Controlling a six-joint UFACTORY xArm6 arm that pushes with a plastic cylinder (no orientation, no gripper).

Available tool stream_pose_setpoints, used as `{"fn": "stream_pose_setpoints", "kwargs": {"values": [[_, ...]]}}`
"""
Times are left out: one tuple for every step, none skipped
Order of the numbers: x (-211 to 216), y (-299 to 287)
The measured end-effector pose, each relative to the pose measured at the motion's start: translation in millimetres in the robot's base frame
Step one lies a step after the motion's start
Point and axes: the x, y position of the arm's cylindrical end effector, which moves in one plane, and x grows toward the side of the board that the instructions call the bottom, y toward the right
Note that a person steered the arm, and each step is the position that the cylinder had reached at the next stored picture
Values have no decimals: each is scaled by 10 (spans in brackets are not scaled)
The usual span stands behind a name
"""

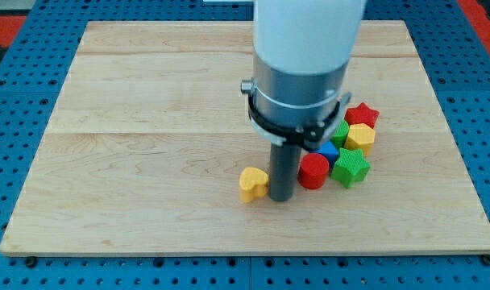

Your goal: Separate the yellow heart from blue cube

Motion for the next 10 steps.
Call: {"fn": "stream_pose_setpoints", "kwargs": {"values": [[104, -10], [376, -346], [7, -659], [-365, -671], [-515, -516], [-275, -579], [-254, -555], [-256, -212], [-296, 66], [-567, 33]]}}
